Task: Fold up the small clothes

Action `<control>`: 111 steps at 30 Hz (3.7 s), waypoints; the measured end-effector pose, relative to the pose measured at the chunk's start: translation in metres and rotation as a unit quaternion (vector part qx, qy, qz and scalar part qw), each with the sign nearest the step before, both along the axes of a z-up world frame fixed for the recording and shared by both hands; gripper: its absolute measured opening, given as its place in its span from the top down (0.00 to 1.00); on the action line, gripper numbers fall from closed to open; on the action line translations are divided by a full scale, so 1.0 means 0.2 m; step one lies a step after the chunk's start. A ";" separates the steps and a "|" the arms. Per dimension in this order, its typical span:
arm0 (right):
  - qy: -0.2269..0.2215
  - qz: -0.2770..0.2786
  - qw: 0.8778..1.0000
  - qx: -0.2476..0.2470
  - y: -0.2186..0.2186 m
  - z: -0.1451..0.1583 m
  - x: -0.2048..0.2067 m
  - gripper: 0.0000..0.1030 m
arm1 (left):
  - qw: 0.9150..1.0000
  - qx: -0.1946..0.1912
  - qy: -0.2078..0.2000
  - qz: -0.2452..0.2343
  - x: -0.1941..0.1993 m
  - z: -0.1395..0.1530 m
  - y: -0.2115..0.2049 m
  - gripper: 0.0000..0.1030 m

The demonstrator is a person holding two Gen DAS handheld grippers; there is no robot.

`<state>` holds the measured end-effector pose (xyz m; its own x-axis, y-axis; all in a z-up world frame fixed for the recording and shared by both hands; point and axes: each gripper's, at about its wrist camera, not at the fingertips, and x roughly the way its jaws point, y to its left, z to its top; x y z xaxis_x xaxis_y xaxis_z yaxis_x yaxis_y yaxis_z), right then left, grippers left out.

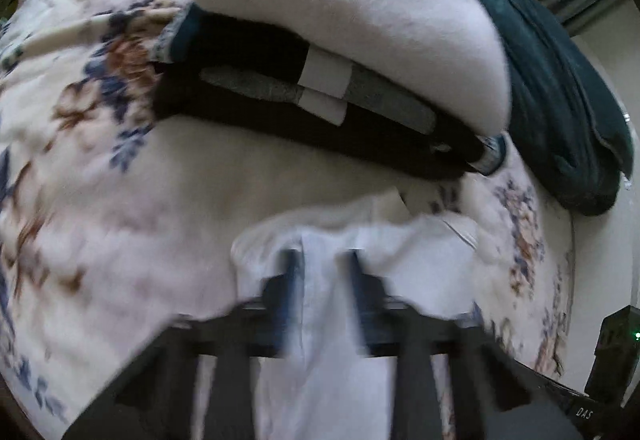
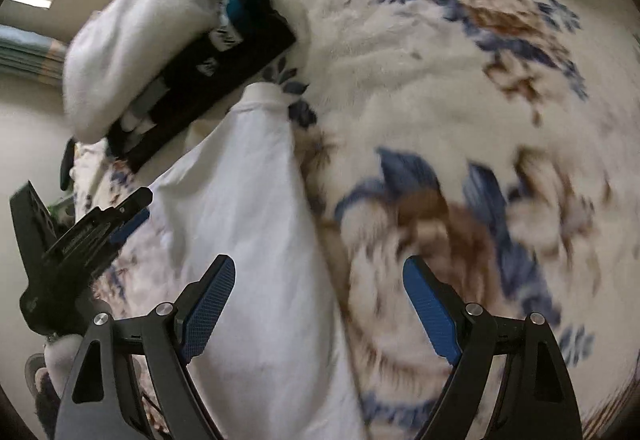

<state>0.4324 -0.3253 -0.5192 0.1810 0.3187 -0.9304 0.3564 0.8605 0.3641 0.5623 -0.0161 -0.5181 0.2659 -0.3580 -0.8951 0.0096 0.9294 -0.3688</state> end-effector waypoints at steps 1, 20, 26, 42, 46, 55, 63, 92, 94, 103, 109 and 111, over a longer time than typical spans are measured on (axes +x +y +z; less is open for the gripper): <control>0.004 0.004 1.000 -0.001 -0.01 -0.03 0.04 0.15 | 1.000 0.004 -0.008 0.000 0.02 0.00 -0.01 0.98; 0.023 0.012 0.999 0.018 0.02 -0.27 0.34 0.15 | 0.999 -0.041 0.014 0.020 0.05 -0.03 0.13 0.60; 0.016 0.015 1.000 0.018 0.10 -0.27 0.36 0.15 | 0.999 -0.024 -0.027 -0.004 0.00 0.02 0.10 0.97; 0.011 0.033 0.999 0.034 0.14 -0.34 0.49 0.15 | 0.997 -0.040 0.012 0.060 0.05 -0.16 0.25 0.89; 0.007 0.056 0.997 0.050 0.16 -0.38 0.54 0.15 | 0.990 -0.116 0.022 0.074 0.06 -0.19 0.33 0.45; -0.006 0.057 0.993 0.105 0.17 -0.45 0.65 0.23 | 0.997 -0.075 0.016 -0.004 0.14 -0.21 0.16 0.54; -0.039 0.066 0.990 0.115 0.23 -0.36 0.63 0.86 | 0.996 -0.036 -0.042 -0.066 0.10 -0.09 0.00 0.93; 0.021 0.095 0.988 0.120 0.26 0.17 -1.00 0.47 | 0.989 -0.081 0.099 -0.080 -1.15 0.26 0.62 0.81; 0.025 0.066 0.991 0.115 0.21 0.16 -1.04 0.47 | 0.991 -0.077 0.095 -0.062 -1.12 0.27 0.65 0.81; -0.017 0.025 0.990 0.136 0.44 0.14 -0.70 0.47 | 0.991 -0.041 0.021 -0.128 -0.86 0.20 0.27 0.81; 0.075 0.050 0.995 0.053 0.58 -0.08 -0.73 0.47 | 0.985 0.021 0.070 -0.159 -0.92 -0.09 0.19 0.81; 0.105 0.045 0.993 0.017 0.55 -0.16 -0.78 0.46 | 0.986 0.010 0.070 -0.153 -0.95 -0.09 0.22 0.81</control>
